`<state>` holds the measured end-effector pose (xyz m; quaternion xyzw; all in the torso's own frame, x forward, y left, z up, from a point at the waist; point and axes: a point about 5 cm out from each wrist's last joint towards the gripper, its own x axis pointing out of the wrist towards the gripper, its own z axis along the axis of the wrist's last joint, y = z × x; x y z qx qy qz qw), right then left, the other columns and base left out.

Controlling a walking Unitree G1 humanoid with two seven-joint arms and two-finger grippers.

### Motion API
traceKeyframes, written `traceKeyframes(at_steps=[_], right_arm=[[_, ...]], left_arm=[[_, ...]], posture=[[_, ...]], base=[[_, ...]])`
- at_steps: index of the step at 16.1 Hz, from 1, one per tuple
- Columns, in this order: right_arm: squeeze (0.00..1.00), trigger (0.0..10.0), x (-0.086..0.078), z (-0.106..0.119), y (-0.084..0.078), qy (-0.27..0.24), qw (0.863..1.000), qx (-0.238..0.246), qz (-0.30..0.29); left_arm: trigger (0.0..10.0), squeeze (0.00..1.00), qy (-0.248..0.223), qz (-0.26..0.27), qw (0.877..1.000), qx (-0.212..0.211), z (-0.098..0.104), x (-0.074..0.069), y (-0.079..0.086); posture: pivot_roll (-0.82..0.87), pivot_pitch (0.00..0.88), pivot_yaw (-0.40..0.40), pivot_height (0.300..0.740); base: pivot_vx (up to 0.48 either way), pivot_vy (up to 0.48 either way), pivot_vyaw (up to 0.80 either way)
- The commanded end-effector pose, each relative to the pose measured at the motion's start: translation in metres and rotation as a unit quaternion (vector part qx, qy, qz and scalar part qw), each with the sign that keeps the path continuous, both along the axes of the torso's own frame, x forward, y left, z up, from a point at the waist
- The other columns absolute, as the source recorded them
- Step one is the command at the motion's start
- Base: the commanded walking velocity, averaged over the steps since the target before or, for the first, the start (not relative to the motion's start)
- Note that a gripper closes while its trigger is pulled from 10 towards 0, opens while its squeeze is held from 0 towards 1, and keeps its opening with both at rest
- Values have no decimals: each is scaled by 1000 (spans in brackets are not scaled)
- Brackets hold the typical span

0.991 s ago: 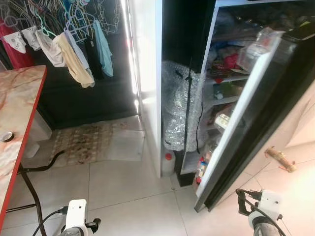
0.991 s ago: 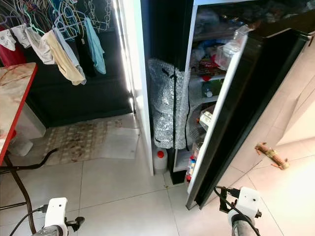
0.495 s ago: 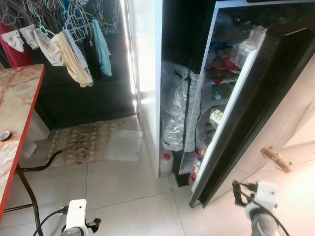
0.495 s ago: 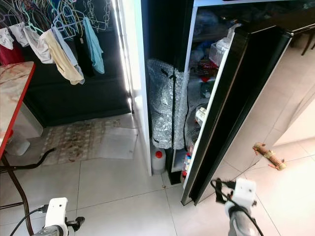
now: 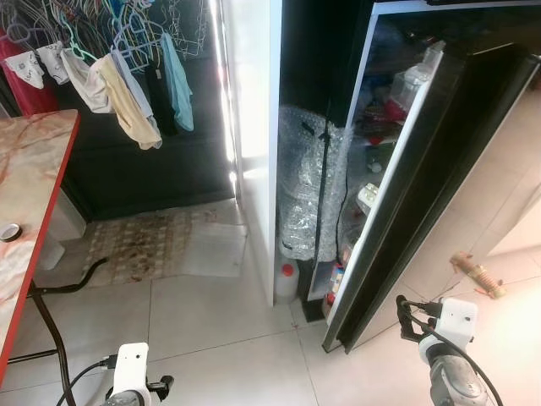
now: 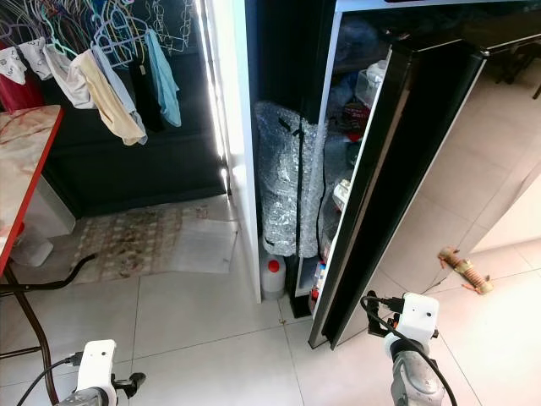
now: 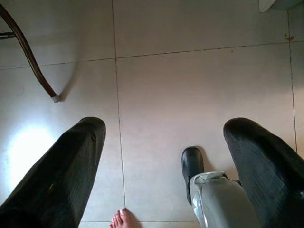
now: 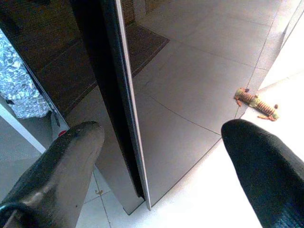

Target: Restocking fridge

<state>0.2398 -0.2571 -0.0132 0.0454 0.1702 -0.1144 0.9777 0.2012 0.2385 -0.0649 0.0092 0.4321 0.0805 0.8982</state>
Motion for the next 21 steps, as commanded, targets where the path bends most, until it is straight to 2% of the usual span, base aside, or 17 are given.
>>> traceKeyframes(at_steps=[1, 6, 7, 8, 9, 16, 21], right_arm=[[0, 10000, -1, 0, -3, 1, 1000, 1, -2], [0, 10000, -1, 0, -3, 1, 1000, 1, -1], [0, 10000, 13, 13, 0, -32, 999, 5, 24], [0, 10000, 44, 46, 15, -109, 988, 14, 105], [0, 10000, 52, 56, 21, -131, 982, 18, 133], [0, 10000, 70, 87, 51, -188, 954, 34, 229], [0, 10000, 74, 94, 57, -191, 950, 40, 243]], left_arm=[[10000, 0, 3, 3, 1000, 1, -2, -3, 0], [10000, 0, 3, 3, 1000, 1, -2, -3, 0], [10000, 0, 2, 3, 1000, 1, -2, -3, 0], [10000, 0, 0, 3, 1000, 1, -2, -3, 0], [10000, 0, -1, 3, 1000, 2, -2, -3, 0], [10000, 0, -4, 3, 1000, 2, -3, -5, -2], [10000, 0, -5, 4, 1000, 2, -3, -5, -2]], posture=[[-181, 0, -3, 740], [-181, 0, -3, 740], [-181, 0, -6, 740], [-181, 0, -16, 740], [-181, 0, -17, 740], [-183, 17, -35, 740], [-176, 22, -41, 740]], base=[[0, 0, 0], [0, 0, 0], [0, 0, 0], [0, 0, 0], [0, 0, 0], [0, 0, 0], [0, 0, 0]])
